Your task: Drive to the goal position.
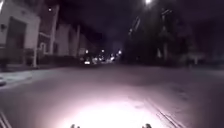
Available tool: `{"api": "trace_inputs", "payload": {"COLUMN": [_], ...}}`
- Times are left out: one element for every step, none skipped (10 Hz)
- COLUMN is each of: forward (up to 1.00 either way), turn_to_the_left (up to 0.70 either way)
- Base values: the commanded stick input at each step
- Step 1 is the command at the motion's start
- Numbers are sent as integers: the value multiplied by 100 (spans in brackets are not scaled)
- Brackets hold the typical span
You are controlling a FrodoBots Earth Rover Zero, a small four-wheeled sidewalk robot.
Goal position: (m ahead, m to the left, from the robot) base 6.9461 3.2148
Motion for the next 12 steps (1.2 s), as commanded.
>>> {"api": "trace_inputs", "payload": {"forward": [70,70,70,70,70,70,70,70,70,70,70,70], "turn_to_the_left": [0,0,0,0,0,0,0,0,0,0,0,0]}}
